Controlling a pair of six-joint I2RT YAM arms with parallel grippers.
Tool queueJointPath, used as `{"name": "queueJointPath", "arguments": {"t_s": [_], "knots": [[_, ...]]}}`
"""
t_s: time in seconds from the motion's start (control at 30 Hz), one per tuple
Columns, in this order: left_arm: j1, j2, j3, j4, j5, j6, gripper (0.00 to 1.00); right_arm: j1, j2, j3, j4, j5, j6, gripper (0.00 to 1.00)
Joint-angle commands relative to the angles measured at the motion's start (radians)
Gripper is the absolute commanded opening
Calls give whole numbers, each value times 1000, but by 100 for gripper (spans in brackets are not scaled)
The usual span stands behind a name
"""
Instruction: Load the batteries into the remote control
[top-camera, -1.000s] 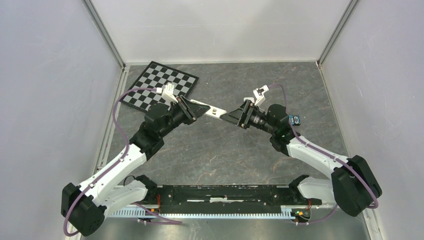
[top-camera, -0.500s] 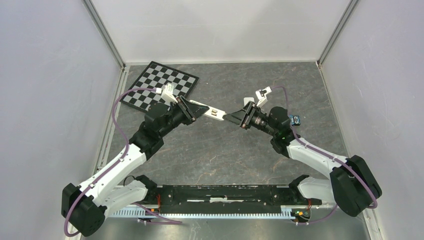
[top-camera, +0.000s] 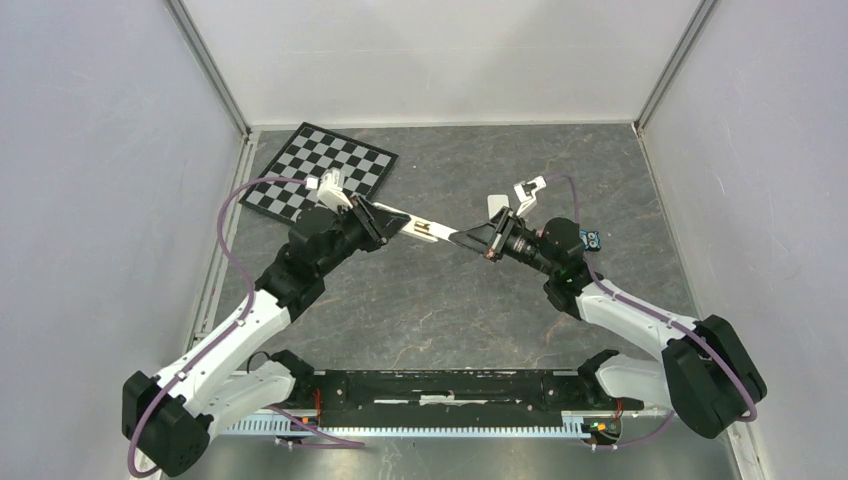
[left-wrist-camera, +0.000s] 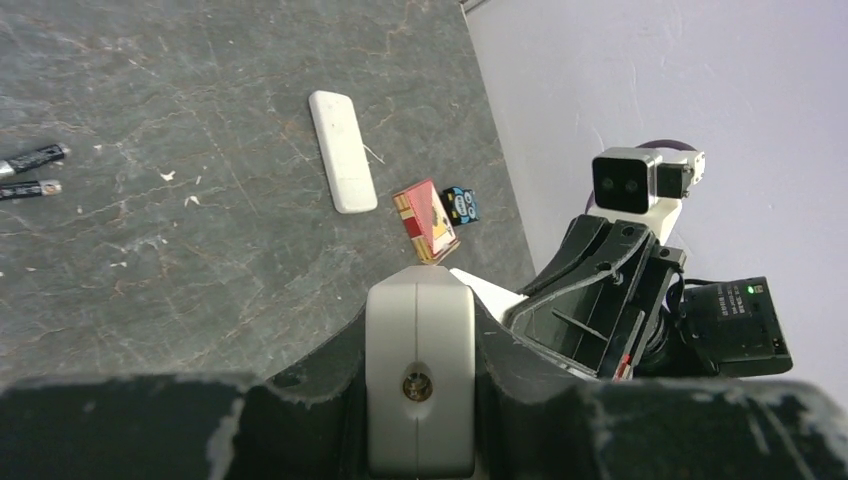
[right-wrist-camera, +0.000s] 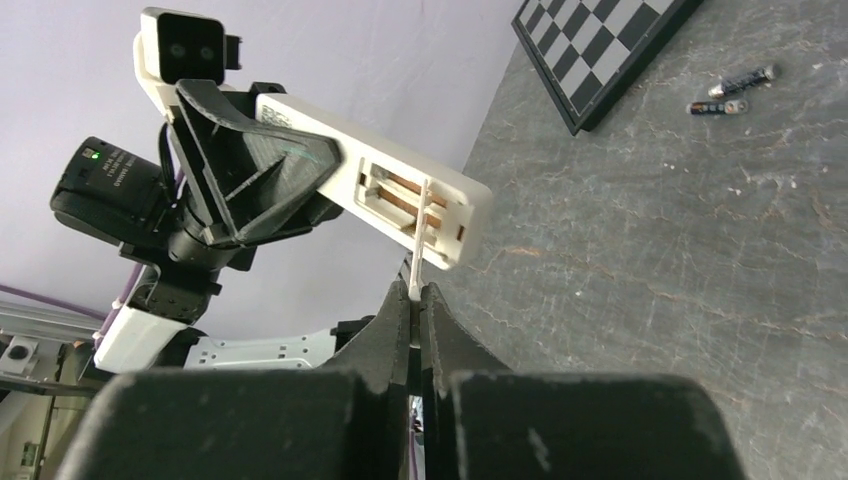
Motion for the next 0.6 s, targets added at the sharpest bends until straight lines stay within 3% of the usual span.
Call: {"name": "queueJointPath", "arguments": {"t_s": [0.0, 0.13, 0.3, 0.4, 0.57], "knots": [[0, -46, -10, -31, -86, 118, 2, -5, -49, -35, -7, -6, -35, 0], [1, -92, -41, -139, -238, 179, 2, -4, -68, -74, -201, 48, -150, 0], [1, -155, -61, -200, -305, 253, 2, 14, -6, -165, -226, 91, -208, 0], [1, -192, -65, -198, -260, 335, 2, 51, 65, -173, -215, 117, -232, 0], [1, -257, -70, -161, -41, 478, 2, 89, 163, -180, -216, 146, -246, 0]]}}
